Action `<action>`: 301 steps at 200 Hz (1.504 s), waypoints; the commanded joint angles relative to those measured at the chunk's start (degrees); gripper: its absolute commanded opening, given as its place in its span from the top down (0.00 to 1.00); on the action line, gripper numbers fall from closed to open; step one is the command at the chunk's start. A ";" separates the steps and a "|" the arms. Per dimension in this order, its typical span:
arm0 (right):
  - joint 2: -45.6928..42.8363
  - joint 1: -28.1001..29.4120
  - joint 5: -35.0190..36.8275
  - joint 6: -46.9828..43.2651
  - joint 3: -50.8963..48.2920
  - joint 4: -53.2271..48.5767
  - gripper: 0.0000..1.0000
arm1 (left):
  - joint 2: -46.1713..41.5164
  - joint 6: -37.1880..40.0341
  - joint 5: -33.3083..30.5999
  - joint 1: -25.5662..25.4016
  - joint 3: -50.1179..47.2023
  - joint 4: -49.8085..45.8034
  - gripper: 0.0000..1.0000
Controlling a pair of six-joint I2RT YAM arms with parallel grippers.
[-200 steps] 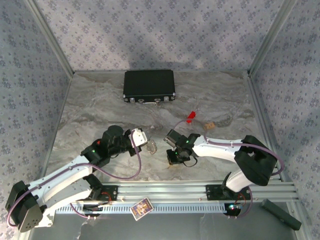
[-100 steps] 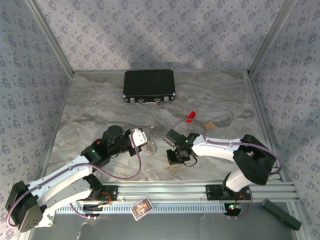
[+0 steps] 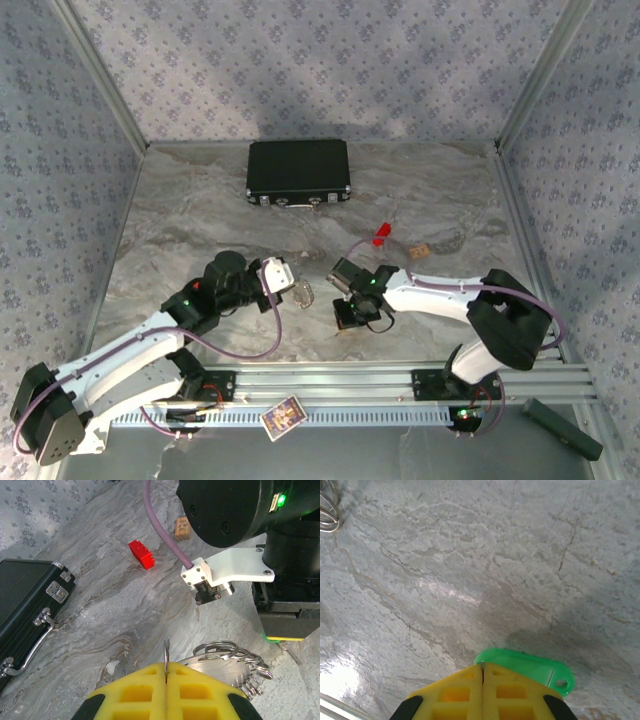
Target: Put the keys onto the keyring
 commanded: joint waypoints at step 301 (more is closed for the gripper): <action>-15.74 -6.89 -23.00 -47.66 11.75 9.81 1.00 | 1.89 -18.62 7.64 -2.05 10.40 -8.69 1.00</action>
